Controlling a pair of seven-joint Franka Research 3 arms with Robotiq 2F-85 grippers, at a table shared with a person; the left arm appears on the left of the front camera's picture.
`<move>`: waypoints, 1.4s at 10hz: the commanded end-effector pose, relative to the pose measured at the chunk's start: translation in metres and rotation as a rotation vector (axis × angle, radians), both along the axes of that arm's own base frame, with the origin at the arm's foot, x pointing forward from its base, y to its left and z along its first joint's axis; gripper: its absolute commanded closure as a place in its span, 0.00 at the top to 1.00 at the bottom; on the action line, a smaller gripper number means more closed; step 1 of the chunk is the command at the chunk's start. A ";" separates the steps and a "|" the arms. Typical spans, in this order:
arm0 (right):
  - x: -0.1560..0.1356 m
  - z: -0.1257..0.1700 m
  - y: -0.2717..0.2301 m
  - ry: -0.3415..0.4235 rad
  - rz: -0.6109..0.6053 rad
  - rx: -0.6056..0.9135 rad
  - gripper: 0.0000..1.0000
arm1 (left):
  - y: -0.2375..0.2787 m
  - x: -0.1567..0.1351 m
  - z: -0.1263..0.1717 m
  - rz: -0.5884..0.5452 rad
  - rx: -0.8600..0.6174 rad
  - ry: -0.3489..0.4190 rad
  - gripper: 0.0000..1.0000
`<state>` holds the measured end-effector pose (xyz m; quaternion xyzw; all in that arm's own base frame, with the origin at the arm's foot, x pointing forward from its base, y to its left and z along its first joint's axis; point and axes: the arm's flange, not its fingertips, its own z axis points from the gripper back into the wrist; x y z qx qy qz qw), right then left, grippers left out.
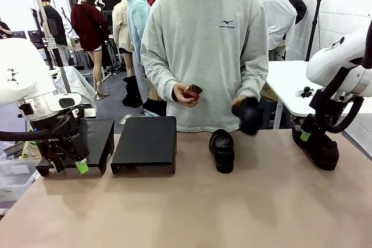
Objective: Organize the shoes by placing them on the stand.
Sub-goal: Pick up one Shoe and place it in the middle of the table.
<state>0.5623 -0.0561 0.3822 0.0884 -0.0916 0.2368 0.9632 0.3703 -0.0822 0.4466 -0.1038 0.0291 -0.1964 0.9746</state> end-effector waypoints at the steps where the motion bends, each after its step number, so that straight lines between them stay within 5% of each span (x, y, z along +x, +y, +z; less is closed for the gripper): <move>1: 0.010 -0.002 -0.001 0.017 -0.023 0.055 1.00 | 0.000 -0.001 0.001 0.008 -0.018 0.009 1.00; 7: 0.013 -0.018 0.004 0.066 -0.062 -0.013 1.00 | 0.000 -0.001 0.001 0.008 -0.018 0.009 1.00; 14: 0.015 -0.032 0.025 0.024 -0.113 -0.144 1.00 | 0.000 -0.001 0.001 0.008 -0.018 0.009 1.00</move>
